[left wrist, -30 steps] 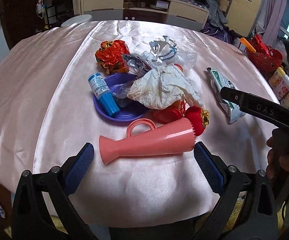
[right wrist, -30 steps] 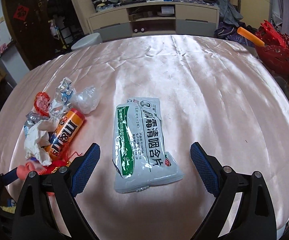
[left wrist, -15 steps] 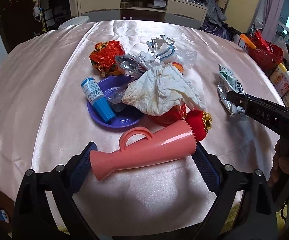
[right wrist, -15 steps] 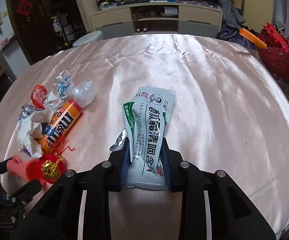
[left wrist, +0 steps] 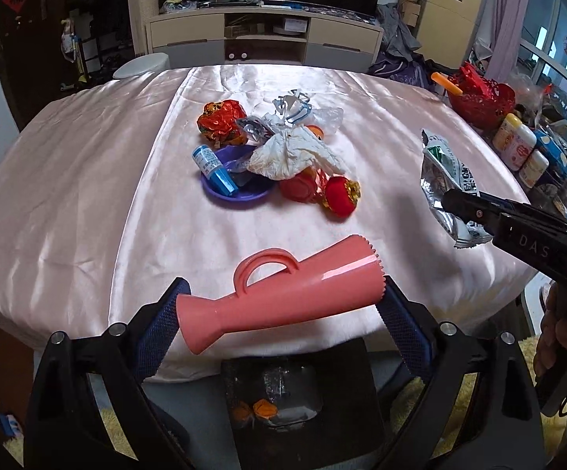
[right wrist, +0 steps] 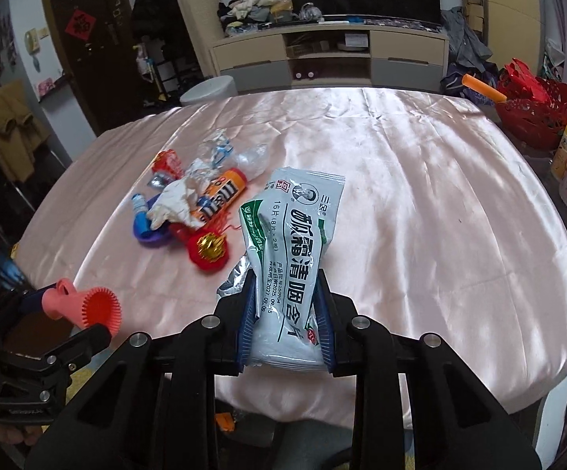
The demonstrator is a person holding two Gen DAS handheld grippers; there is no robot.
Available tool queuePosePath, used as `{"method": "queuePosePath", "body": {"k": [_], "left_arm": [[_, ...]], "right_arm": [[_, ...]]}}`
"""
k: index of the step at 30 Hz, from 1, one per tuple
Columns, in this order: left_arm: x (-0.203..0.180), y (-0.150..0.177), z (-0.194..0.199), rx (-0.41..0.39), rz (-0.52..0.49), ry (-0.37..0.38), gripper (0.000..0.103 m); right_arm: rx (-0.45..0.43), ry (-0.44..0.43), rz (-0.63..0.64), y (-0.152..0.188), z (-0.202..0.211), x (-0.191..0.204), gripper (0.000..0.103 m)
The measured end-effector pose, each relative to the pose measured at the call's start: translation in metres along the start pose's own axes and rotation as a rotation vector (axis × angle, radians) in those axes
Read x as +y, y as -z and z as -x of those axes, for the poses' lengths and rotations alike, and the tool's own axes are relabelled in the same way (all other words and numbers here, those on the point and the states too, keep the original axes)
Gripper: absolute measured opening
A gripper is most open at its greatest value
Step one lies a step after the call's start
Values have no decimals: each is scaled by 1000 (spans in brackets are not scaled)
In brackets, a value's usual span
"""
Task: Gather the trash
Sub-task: 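Grasp the pink plastic horn with the left gripper while the right carries the packet to the bin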
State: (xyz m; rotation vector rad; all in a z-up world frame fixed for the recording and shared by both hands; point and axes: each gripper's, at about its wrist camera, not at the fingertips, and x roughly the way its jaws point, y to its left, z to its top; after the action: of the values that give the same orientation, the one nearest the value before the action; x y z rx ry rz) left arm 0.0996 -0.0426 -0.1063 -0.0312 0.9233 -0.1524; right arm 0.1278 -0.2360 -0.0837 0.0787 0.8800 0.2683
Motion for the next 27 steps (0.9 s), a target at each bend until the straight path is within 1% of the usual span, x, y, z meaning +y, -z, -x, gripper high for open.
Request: {"method": "queuePosePath", "body": {"k": [3,6,9,13,19,24,27], "left_arm": [[0,20,12,3,-8,17,90],[2,42,18,22,-10,34,90],[5,64,18,45,-10,48,90],[7,91,14,83,-14,69,90],[10,126,1,146,-9,77,90],[13,150,-20,227,8,88,90],[16,157,-29,262,10,84,90]], "right_arm": [[3,-22,9,19,16,11,29],[16,-42,15,39,26,19,29],[40,-73,17,60,31,25,29],[83,-90,19,87,31,33,29],[176,-124,13,121,16,42,29],[285,-128,-25,146,-14,41,29],[343,-136,-51,158,-31,39,29]]}}
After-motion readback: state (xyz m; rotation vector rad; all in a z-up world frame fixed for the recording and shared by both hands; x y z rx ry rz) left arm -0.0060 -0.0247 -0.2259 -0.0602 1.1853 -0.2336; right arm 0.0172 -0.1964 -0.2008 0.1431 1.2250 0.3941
